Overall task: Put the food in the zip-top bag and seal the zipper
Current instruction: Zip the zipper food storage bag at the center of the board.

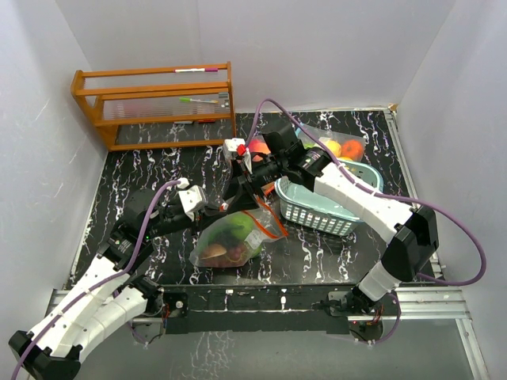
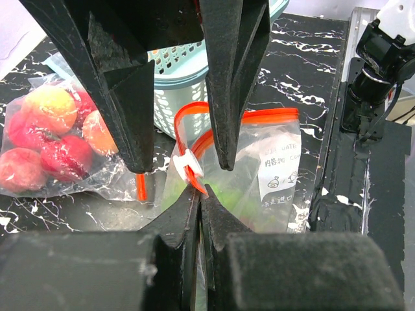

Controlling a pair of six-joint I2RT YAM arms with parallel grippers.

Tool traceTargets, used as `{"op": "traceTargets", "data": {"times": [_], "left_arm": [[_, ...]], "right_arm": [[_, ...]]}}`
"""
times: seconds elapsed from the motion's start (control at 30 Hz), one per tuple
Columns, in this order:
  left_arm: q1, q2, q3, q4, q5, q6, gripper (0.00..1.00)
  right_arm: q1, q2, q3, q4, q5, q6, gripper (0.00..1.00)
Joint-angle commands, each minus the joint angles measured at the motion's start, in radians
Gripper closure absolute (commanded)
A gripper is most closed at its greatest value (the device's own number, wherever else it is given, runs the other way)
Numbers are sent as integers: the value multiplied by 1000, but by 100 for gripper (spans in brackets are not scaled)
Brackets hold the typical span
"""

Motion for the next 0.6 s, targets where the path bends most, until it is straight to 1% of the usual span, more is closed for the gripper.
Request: {"op": "traceTargets", "data": {"times": [0.0, 0.2, 0.43, 0.5, 0.57], "left_arm": [[0, -15, 31, 23, 6, 6, 100], [-1, -18, 32, 25, 2, 5, 100], [0, -23, 31, 30, -1, 3, 100], [0, -23, 30, 31, -3, 3, 100], [-1, -23, 30, 33, -4, 2, 100]], "right_arm": [[7, 1, 70, 48, -48, 1, 53], [16, 26, 92, 27, -56, 1, 58], [17, 29, 90, 13, -41, 1, 55], [18, 27, 90, 11, -40, 0, 57], [17, 27, 93, 8, -36, 2, 64]]}}
